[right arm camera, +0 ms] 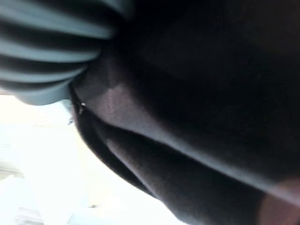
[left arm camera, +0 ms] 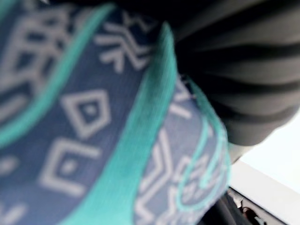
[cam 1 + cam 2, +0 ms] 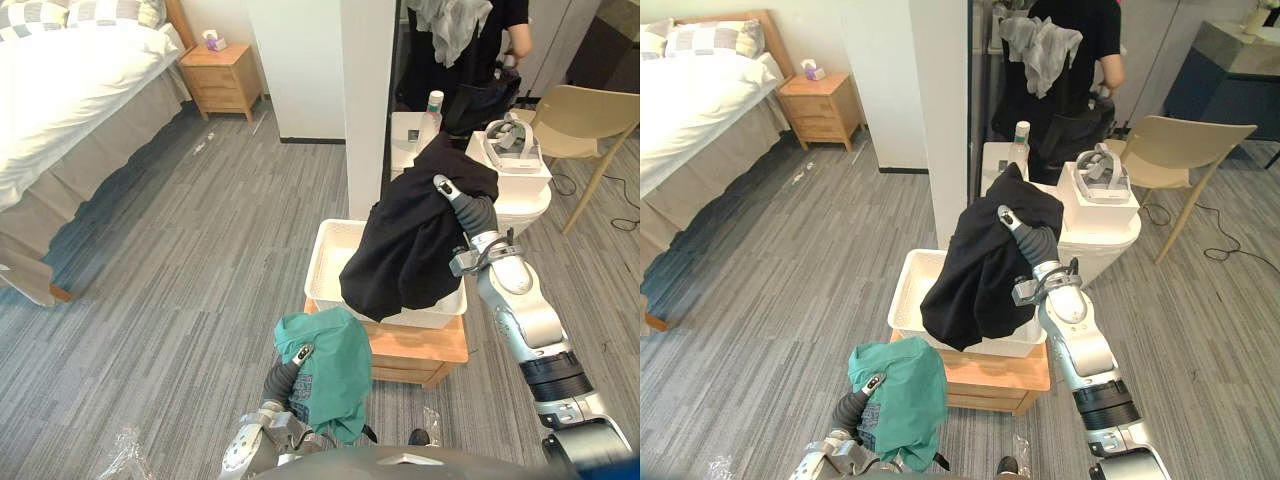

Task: Tidy the bed and pick cloth on bed and put in laundry

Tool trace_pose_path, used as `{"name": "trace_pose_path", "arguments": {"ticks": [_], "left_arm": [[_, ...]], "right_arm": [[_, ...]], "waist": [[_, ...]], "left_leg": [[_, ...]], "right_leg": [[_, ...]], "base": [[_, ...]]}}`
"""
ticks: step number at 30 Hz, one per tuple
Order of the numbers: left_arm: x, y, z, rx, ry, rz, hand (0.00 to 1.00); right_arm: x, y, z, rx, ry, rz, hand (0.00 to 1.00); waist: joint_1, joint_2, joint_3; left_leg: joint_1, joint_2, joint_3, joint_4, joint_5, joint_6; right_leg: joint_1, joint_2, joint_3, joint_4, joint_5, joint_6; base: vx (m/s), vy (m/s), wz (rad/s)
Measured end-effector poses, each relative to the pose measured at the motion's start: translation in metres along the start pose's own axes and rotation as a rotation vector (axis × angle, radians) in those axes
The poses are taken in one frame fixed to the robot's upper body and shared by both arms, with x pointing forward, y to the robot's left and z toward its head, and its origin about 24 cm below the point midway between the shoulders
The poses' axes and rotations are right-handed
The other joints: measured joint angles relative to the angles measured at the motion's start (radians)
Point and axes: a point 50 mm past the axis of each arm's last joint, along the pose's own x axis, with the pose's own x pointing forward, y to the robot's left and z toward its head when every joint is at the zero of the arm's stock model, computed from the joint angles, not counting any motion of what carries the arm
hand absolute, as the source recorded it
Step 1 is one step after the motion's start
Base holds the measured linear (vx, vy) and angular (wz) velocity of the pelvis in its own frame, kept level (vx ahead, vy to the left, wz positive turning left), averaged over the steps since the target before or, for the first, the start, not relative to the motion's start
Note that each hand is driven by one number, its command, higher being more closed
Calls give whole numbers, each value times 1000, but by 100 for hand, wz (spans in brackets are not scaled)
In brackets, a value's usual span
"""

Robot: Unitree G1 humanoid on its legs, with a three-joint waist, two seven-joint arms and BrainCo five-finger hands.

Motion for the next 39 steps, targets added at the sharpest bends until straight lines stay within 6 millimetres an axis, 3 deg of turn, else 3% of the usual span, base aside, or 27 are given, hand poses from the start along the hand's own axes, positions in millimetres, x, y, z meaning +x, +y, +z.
{"name": "trace_pose_path", "arguments": {"ticks": [1, 2, 3, 4, 6, 10, 12, 14, 19, 22, 24, 25, 26, 28, 29, 31, 32, 33, 34, 36, 39], "left_arm": [[1, -3, -1, -7, 9, -19, 100], [4, -5, 0, -4, 12, -35, 100], [7, -6, 2, 1, 11, -49, 100], [10, -6, 5, 14, 12, -61, 100], [10, -5, 6, 43, 24, -60, 100], [16, -5, 14, 68, 13, -74, 100], [18, -5, 15, 70, 13, -78, 100], [15, -3, 11, 76, 29, -68, 100], [2, 6, -7, 89, 94, -23, 100], [-4, 5, -15, 80, 109, 0, 100], [-7, 4, -18, 77, 114, 3, 100], [-10, 6, -21, 76, 125, 22, 100], [-7, 3, -19, 72, 112, 17, 100], [-6, 1, -20, 58, 102, 14, 100], [-5, -3, -21, 53, 102, -2, 100], [-2, -8, -21, 58, 105, -25, 100], [-3, -10, -22, 53, 106, -33, 100], [-3, -10, -23, 52, 108, -33, 100], [-3, -11, -25, 47, 115, -34, 100], [0, -8, -19, 72, 109, -42, 100], [9, -13, -10, 84, 91, -72, 100]], "right_arm": [[0, 0, 0, 1, 1, -7, 100], [-1, 1, -1, 8, 0, -14, 100], [0, 2, -2, 16, 3, -20, 100], [0, 2, -6, 23, 16, -25, 100], [-1, 7, -20, 51, 68, -35, 100], [0, 14, -20, 47, 58, -12, 100], [4, 18, -16, 46, 44, 4, 100], [11, 19, -8, 43, 13, 13, 100], [25, 23, 9, 36, -50, 34, 100], [28, 30, 12, 50, -57, 77, 100], [30, 34, 14, 53, -58, 109, 100], [31, 39, 15, 66, -57, 137, 100], [33, 43, 18, 53, -63, 177, 100], [38, 46, 26, 42, -89, 203, 100], [41, 48, 32, 42, -111, 212, 100], [44, 52, 37, 39, -128, 225, 100], [47, 57, 41, 31, -141, 245, 100], [48, 58, 42, 29, -143, 251, 100], [48, 61, 42, 24, -142, 259, 100], [49, 68, 38, 30, -124, 272, 100], [57, 65, 37, 15, -101, 249, 100]], "waist": [[2, 4, -2], [-2, 15, -10], [-8, -9, -1], [-6, -30, 9], [-6, -44, 14], [-14, -49, 15], [-13, -55, 18], [-13, -65, 23], [-2, -76, 24], [-2, -66, 23], [0, -46, 25], [4, -37, 31], [-4, -32, 36], [0, -9, 59], [0, 4, 70], [-1, 9, 75], [0, 12, 75], [0, 13, 74], [6, 19, 76], [13, -41, 76], [27, -51, 74]], "left_leg": [[0, -16, -6, -39, -10, 21], [8, -21, 2, -92, -13, 17], [12, -33, 7, -110, 0, -5], [22, -42, 20, -113, 3, -4], [61, -58, 33, -114, 3, -3], [63, -61, 26, -119, 1, 2], [51, -46, 28, -112, -2, -2], [44, -41, 29, -107, -8, -7], [46, -30, 40, -103, -14, -18], [56, -11, 55, -84, -30, -30], [34, 39, 65, 17, -87, -51], [-32, 81, 58, 182, -99, -61], [-155, 152, 32, 453, -68, -60], [-261, 207, -19, 675, 0, -80], [-298, 190, -47, 643, -69, -82], [-312, 144, -54, 497, -101, -70], [-300, 101, -53, 281, -77, -60], [-291, 94, -54, 224, -56, -59], [-250, 78, -48, 111, 56, -23], [-218, 34, -15, 70, 62, -12], [-196, -2, -12, 55, 59, 1]], "right_leg": [[-37, 3, 4, 44, -10, 0], [-129, 2, -1, 188, -62, 2], [-184, -23, -4, 280, -90, 4], [-217, -46, -13, 348, -110, 0], [-218, -81, -56, 400, -127, -18], [-180, -72, -74, 319, -85, 7], [-127, -40, -80, 183, -12, 5], [-99, -28, -85, 119, 17, 2], [-77, -12, -85, 88, 36, 5], [-46, 7, -84, 56, 39, 6], [-30, 36, -80, 51, 12, 0], [-26, 41, -70, 53, -3, -2], [-15, 47, -70, 55, -16, -9], [11, 54, -56, 56, -29, -13], [13, 41, -43, 61, -36, -15], [1, 13, -23, 62, -36, -14], [-6, -8, -5, 54, -29, 0], [-3, -10, -3, 51, -27, 5], [22, -11, 5, 23, -15, 33], [37, -49, 5, 2, 2, 58], [57, -79, -34, 2, 5, 65]], "base": [[-99, 98, -27], [-81, 88, -20], [-46, 63, -16], [-58, 36, -22], [-85, 39, -22], [-77, 27, -3], [-97, -10, -7], [-76, -10, -3], [23, -9, -3], [83, 0, -6], [89, -10, -9], [85, -52, -3], [92, -63, 0], [130, -9, -16], [181, 74, -33], [145, 106, -37], [102, 101, -37], [181, 172, -48], [176, 124, -29], [201, 118, -13], [157, 92, 8]]}}
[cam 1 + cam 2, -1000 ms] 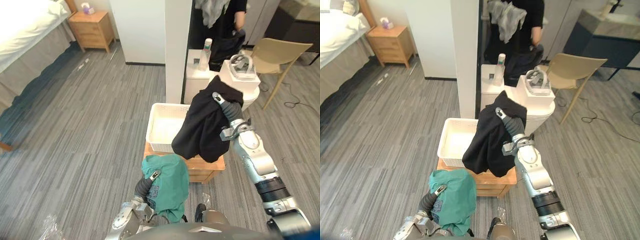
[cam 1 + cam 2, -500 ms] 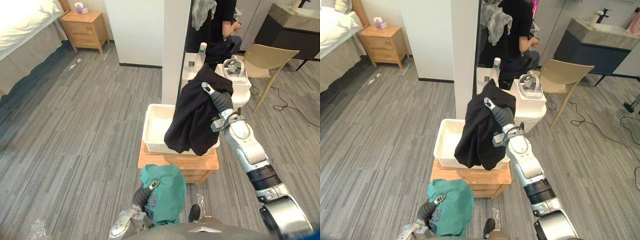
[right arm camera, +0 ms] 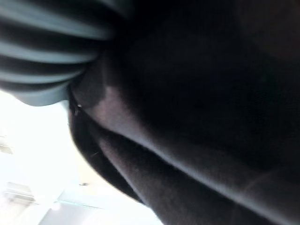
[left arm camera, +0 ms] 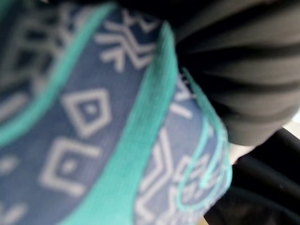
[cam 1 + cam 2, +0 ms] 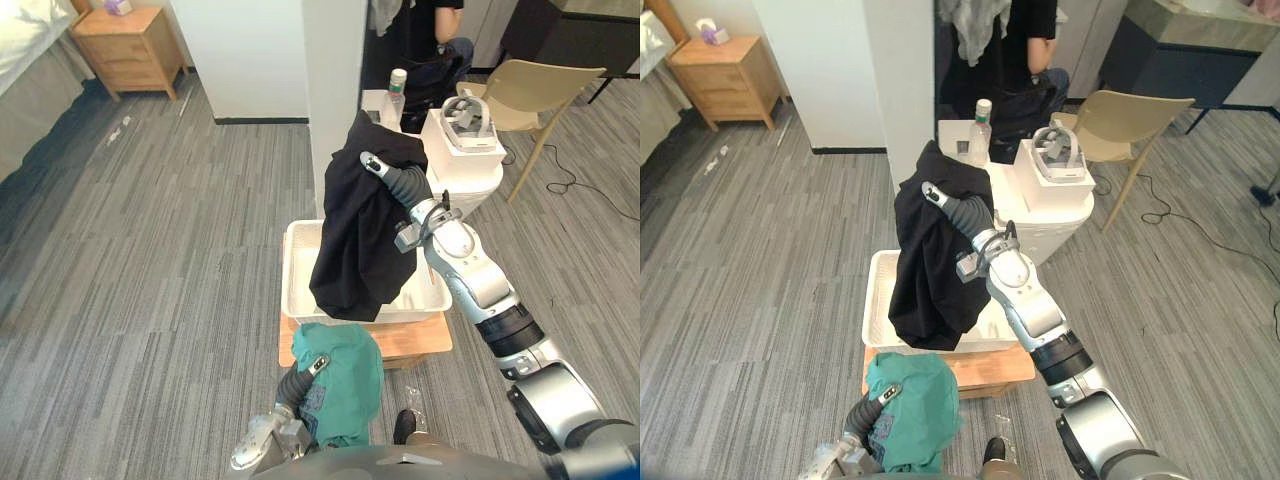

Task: Tidy the bed and pick cloth on bed and put in laundry

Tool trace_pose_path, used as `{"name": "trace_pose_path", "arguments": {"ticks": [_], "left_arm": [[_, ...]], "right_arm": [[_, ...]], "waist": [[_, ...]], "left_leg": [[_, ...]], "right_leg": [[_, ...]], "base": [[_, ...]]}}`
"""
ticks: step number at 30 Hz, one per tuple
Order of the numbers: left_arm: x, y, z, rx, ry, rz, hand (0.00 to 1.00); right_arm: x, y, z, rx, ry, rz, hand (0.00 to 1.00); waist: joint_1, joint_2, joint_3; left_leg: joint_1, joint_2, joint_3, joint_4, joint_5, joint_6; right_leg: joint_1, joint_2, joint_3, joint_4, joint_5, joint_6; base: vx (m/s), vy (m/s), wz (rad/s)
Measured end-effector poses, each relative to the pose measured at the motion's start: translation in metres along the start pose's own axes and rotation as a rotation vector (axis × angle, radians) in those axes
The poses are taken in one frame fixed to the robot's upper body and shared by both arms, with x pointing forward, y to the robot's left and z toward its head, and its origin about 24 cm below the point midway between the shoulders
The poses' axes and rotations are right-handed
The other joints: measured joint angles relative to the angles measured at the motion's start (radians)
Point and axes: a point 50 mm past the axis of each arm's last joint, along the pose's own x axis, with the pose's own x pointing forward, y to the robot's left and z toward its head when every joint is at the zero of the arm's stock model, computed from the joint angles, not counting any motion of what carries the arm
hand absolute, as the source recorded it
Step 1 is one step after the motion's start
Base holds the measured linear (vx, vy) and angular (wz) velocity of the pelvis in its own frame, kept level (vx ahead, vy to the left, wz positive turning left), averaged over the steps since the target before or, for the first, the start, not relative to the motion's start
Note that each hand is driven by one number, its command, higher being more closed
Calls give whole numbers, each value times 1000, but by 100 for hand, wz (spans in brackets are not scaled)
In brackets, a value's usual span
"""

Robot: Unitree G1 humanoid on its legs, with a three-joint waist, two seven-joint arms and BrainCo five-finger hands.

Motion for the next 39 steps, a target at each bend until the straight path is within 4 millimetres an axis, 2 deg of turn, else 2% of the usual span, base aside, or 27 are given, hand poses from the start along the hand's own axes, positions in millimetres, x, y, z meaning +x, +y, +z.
{"name": "trace_pose_path", "arguments": {"ticks": [3, 7, 12, 14, 15, 17, 19, 20, 22, 23, 26, 28, 30, 35, 39], "left_arm": [[0, -1, 1, -1, 1, -4, 100], [1, -1, -1, -8, 37, -7, 100], [8, 0, 7, 10, 37, -18, 100], [18, -1, 22, 36, -3, -36, 100], [21, 0, 27, 43, -18, -39, 100], [30, 3, 49, 81, -86, -45, 100], [33, 6, 60, 88, -131, -33, 100], [34, 9, 68, 93, -168, -19, 100], [36, 10, 76, 96, -199, -3, 100], [37, 10, 79, 93, -217, 3, 100], [39, 9, 87, 92, -263, 4, 100], [42, 6, 93, 79, -294, -3, 100], [45, 2, 99, 79, -326, -4, 100], [42, 3, 110, 67, -387, 34, 100], [35, -4, 133, 99, -499, 53, 100]], "right_arm": [[0, 0, 0, -29, 2, -4, 100], [-2, -1, -5, -62, 27, -8, 100], [-11, -1, -45, -80, 187, -49, 100], [-15, -9, -63, -96, 265, -108, 100], [-16, -11, -66, -99, 279, -122, 100], [-14, -24, -71, -117, 303, -183, 100], [-8, -35, -68, -130, 294, -222, 100], [-1, -43, -60, -135, 261, -250, 100], [4, -53, -51, -153, 220, -278, 100], [6, -57, -46, -159, 200, -294, 0], [7, -66, -46, -174, 201, -339, 0], [3, -73, -52, -203, 233, -372, 0], [-6, -81, -66, -251, 308, -405, 0], [-23, -85, -87, -272, 409, -435, 0], [-37, -85, -99, -272, 443, -446, 0]], "waist": [[-1, 2, 0], [-6, 4, -1], [0, 1, 2], [4, -6, 42], [7, -8, 57], [22, -4, 131], [24, 3, 169], [26, 11, 204], [25, 21, 223], [25, 25, 226], [23, 29, 229], [23, 30, 229], [20, 42, 236], [15, 50, 240], [15, 51, 240]], "left_leg": [[58, -32, 1, -66, 8, 10], [80, -40, -6, -112, 27, 6], [71, -48, -27, -188, 83, 3], [27, -45, -51, -209, 116, 3], [13, -44, -55, -214, 124, 2], [-26, -43, -71, -248, 164, -1], [-50, -44, -72, -267, 190, 6], [-55, -45, -71, -282, 207, 10], [-76, -46, -71, -282, 214, 13], [-89, -47, -72, -284, 220, 14], [-106, -50, -72, -283, 222, 16], [-114, -52, -72, -282, 222, 16], [-115, -55, -72, -282, 222, 16], [-95, -54, -72, -282, 222, 16], [-40, -54, -73, -304, 222, 13]], "right_leg": [[28, -20, -10, 9, -20, 27], [27, -21, -29, 28, -39, 25], [-11, -17, -45, 47, -50, 19], [-62, -14, -70, 77, -56, 10], [-74, -14, -77, 83, -56, 9], [-131, -14, -86, 108, -58, 4], [-167, -13, -90, 121, -52, 1], [-185, -13, -87, 131, -48, -1], [-210, -14, -87, 141, -48, -1], [-223, -14, -87, 142, -46, -1], [-241, -19, -85, 143, -45, 0], [-246, -19, -85, 143, -45, 0], [-246, -21, -85, 144, -45, 0], [-230, -20, -85, 146, -46, -1], [-182, -19, -89, 145, -52, -2]], "base": [[96, 39, 9], [18, -13, 4], [-43, -32, 10], [-100, -39, 31], [-145, -40, 33], [-123, -13, 18], [-97, -2, 4], [-79, -3, 0], [-27, -1, -1], [0, 0, 0], [46, 11, -2], [50, 15, 4], [34, 14, 3], [1, 0, 1], [-10, 3, 4]]}}
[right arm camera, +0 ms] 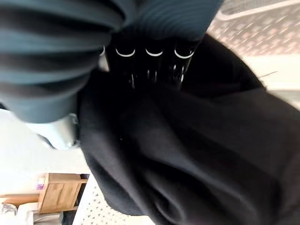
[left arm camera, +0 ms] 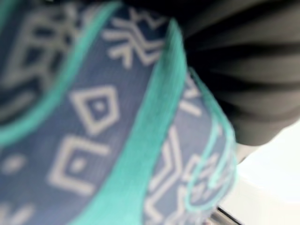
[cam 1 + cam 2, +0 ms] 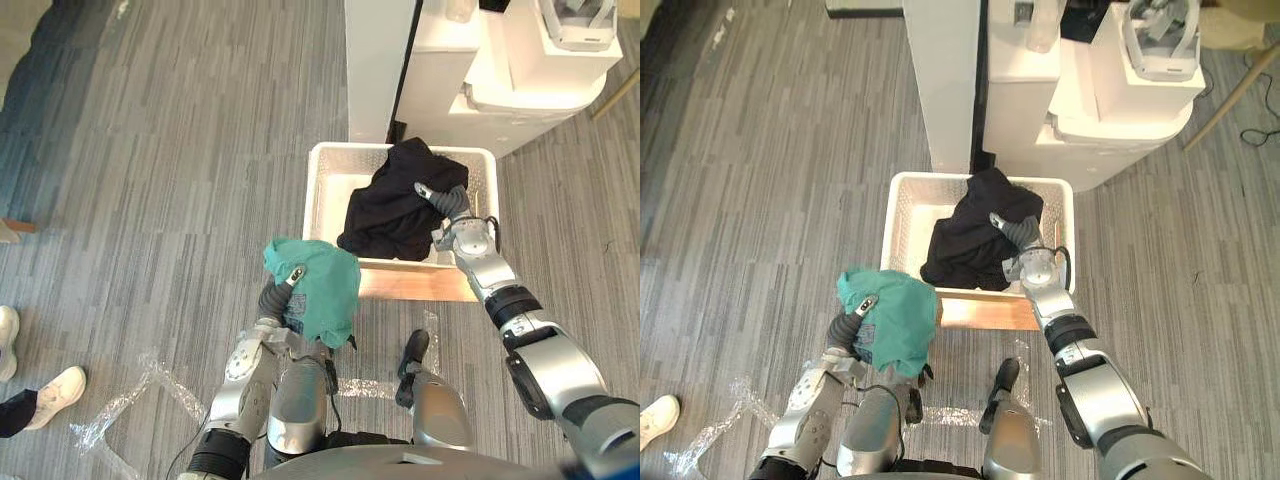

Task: Tidy the bed and pick cloth on bed and put in laundry

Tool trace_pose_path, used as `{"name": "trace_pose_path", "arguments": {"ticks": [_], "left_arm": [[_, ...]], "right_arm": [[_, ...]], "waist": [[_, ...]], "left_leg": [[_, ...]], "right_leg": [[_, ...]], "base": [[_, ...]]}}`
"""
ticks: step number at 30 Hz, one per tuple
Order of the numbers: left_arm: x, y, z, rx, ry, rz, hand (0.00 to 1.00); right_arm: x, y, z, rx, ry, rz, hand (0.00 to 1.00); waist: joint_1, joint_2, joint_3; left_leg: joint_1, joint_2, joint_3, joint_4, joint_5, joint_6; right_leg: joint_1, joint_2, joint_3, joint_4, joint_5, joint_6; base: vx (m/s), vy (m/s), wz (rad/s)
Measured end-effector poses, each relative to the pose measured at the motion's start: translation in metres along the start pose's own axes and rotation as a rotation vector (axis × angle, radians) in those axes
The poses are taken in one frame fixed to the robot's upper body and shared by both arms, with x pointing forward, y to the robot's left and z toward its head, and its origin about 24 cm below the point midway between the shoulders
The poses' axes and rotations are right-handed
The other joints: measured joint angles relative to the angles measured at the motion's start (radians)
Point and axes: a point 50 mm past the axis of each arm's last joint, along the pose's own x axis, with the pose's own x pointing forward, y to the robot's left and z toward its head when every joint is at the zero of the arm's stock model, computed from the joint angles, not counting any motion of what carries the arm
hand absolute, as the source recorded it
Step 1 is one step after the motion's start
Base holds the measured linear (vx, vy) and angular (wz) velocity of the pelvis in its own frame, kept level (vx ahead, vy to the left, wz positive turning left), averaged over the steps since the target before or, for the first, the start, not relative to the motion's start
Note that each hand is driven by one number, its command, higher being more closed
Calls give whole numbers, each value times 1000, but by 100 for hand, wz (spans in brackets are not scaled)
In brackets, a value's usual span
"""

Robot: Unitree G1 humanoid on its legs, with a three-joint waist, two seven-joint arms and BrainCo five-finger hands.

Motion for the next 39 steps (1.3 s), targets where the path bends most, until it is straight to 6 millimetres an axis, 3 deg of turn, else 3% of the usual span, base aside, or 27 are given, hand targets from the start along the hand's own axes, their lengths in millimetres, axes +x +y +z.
{"name": "trace_pose_path", "arguments": {"ticks": [6, 13, 16, 19, 23, 26, 30, 33, 35, 39], "left_arm": [[-4, 4, 53, 110, -239, 67, 100], [-20, 11, 71, 136, -312, 110, 100], [-27, 4, 88, 139, -393, 69, 100], [-33, -9, 109, 157, -511, -14, 100], [-44, -19, 133, 185, -661, -72, 100], [-45, -26, 149, 203, -745, -121, 100], [-40, -33, 158, 227, -778, -160, 100], [-37, -35, 158, 391, -770, -137, 100], [-31, -36, 147, 462, -723, -121, 100], [-12, -26, 103, 564, -515, -107, 100]], "right_arm": [[-18, 1, -30, -35, 61, -19, 0], [-50, 4, -70, -66, 158, -16, 0], [-62, 8, -79, -88, 170, -20, 0], [-70, 6, -86, -100, 193, -46, 0], [-91, 3, -110, -97, 314, -111, 0], [-101, -8, -119, -86, 349, -180, 0], [-110, -18, -122, -71, 360, -246, 0], [-124, -27, -128, -48, 377, -292, 0], [-141, -37, -141, -41, 429, -339, 0], [-175, -53, -163, -23, 533, -409, 0]], "waist": [[-3, -6, -12], [-2, -21, -133], [-15, -34, -167], [-20, -33, -183], [-43, -32, -250], [-55, -26, -276], [-87, -21, -320], [-110, -21, -344], [-125, -19, -359], [-144, -14, -368]], "left_leg": [[48, -2, -17, -40, 13, -12], [84, -1, -24, -40, -1, -18], [105, -2, -25, -41, -7, -24], [127, 1, -21, -44, -10, -27], [140, 1, 2, -47, -20, -25], [153, 2, 22, -47, -24, -29], [158, 7, 51, -47, -26, -30], [170, 15, 79, -46, -33, -36], [173, 17, 84, -46, -33, -37], [191, 23, 114, -47, -40, -46]], "right_leg": [[65, 13, -18, -46, 7, 4], [132, 26, -23, -111, 17, 10], [152, 33, -25, -117, 14, 6], [171, 35, -22, -117, 13, 5], [177, 34, -19, -118, 7, 3], [173, 34, 2, -124, 4, -2], [158, 39, 34, -126, 9, -4], [156, 48, 65, -139, 21, -6], [155, 51, 73, -143, 28, -1], [154, 57, 108, -145, 31, -1]], "base": [[-3, 0, 12], [80, -19, 1], [45, -16, -3], [-8, -13, -6], [-13, 4, -7], [-25, 13, -18], [2, 7, -24], [27, -7, -35], [44, -12, -15], [26, 0, -22]]}}
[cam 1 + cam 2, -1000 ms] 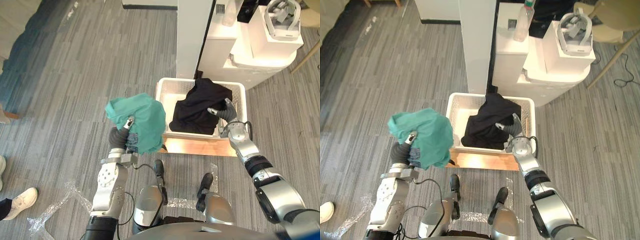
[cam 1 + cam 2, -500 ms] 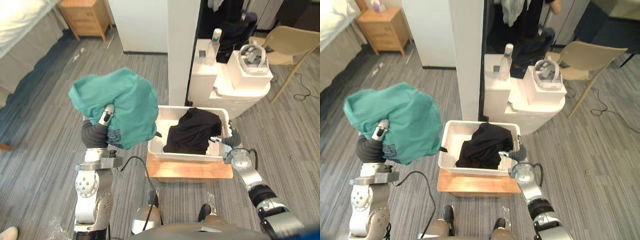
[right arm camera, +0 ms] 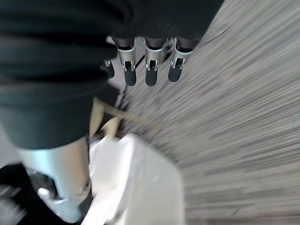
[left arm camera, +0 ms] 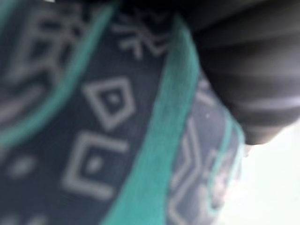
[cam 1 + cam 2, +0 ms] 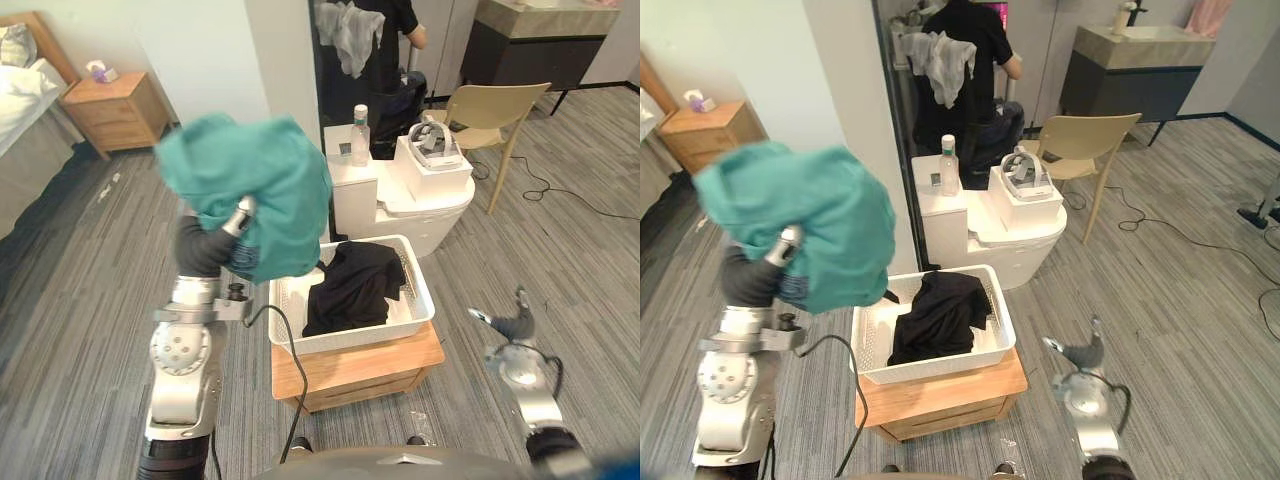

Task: Tidy the bed and pick cloth on bed and put in laundry

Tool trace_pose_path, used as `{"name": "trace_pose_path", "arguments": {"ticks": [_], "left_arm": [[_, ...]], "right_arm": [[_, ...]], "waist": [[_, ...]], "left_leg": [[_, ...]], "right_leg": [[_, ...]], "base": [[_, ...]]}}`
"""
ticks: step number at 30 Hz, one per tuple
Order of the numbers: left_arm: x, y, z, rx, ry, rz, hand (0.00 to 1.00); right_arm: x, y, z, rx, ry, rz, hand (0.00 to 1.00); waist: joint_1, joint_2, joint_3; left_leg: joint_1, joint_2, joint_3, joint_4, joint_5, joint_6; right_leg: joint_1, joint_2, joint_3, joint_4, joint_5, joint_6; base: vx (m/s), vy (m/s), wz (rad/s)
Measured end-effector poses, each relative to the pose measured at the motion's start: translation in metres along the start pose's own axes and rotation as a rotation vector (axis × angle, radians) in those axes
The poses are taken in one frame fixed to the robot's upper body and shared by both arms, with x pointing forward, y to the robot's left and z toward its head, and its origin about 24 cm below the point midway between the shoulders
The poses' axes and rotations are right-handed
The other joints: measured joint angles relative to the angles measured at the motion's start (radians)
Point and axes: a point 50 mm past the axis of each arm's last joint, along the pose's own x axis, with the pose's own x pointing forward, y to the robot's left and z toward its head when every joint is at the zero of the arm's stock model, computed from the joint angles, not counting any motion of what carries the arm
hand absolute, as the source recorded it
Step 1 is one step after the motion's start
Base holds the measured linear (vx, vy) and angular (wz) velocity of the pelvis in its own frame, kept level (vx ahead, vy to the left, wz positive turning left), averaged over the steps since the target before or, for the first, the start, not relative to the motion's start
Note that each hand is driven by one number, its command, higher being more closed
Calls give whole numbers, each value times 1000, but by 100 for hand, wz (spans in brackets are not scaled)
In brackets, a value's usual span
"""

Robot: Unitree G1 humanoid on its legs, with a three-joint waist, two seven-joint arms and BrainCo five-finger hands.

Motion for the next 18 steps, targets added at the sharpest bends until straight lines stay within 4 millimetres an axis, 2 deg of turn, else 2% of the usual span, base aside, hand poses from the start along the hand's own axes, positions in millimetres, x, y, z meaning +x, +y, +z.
{"name": "trace_pose_path", "arguments": {"ticks": [3, 5, 9, 10, 11, 12, 16, 18], "left_arm": [[-13, -7, -39, 19, 183, -25, 100], [-20, -9, -55, 65, 260, -47, 100], [-28, -13, -83, 102, 401, -85, 100], [-27, -13, -89, 112, 432, -92, 100], [-23, -13, -95, 123, 452, -98, 100], [-16, -12, -101, 136, 465, -103, 100], [26, 2, -107, 237, 444, -41, 100], [47, 8, -105, 325, 421, -21, 100]], "right_arm": [[-10, -9, -20, 38, 56, -14, 0], [-18, -12, -32, 71, 99, -19, 0], [-30, -17, -53, 105, 171, -11, 0], [-31, -17, -55, 120, 178, -8, 0], [-30, -17, -54, 135, 178, -9, 0], [-28, -17, -53, 148, 174, -6, 0], [-8, -8, -29, 232, 107, 8, 0], [2, -4, -13, 294, 65, 13, 0]], "waist": [[-22, -7, -2], [-41, -13, -4], [-50, -15, 2], [-63, -26, 6], [-65, -18, 8], [-66, -23, 20], [-86, -31, 130], [-106, -36, 195]], "left_leg": [[16, 9, 28, 0, -6, -5], [20, 15, 39, 0, -8, -9], [23, 25, 77, -1, -19, -17], [7, 31, 80, -1, -19, -16], [-8, 32, 81, -1, -19, -14], [-33, 32, 83, -1, -15, -14], [-104, 28, 106, 0, 15, -12], [-130, 24, 117, 4, 28, 2]], "right_leg": [[0, 11, 27, 0, 2, -3], [-3, 17, 39, 0, 2, -5], [-18, 24, 66, 0, -4, -8], [-35, 22, 72, 6, -4, -9], [-56, 21, 79, 13, -7, -10], [-92, 21, 93, 25, -6, -10], [-190, 20, 122, 60, 16, -14], [-226, 19, 141, 61, 45, -17]], "base": [[2, -12, -28], [0, -7, -22], [-7, -4, -22], [-39, -7, -9], [-48, 0, -14], [-34, 5, -20], [-27, -3, -22], [1, 6, -26]]}}
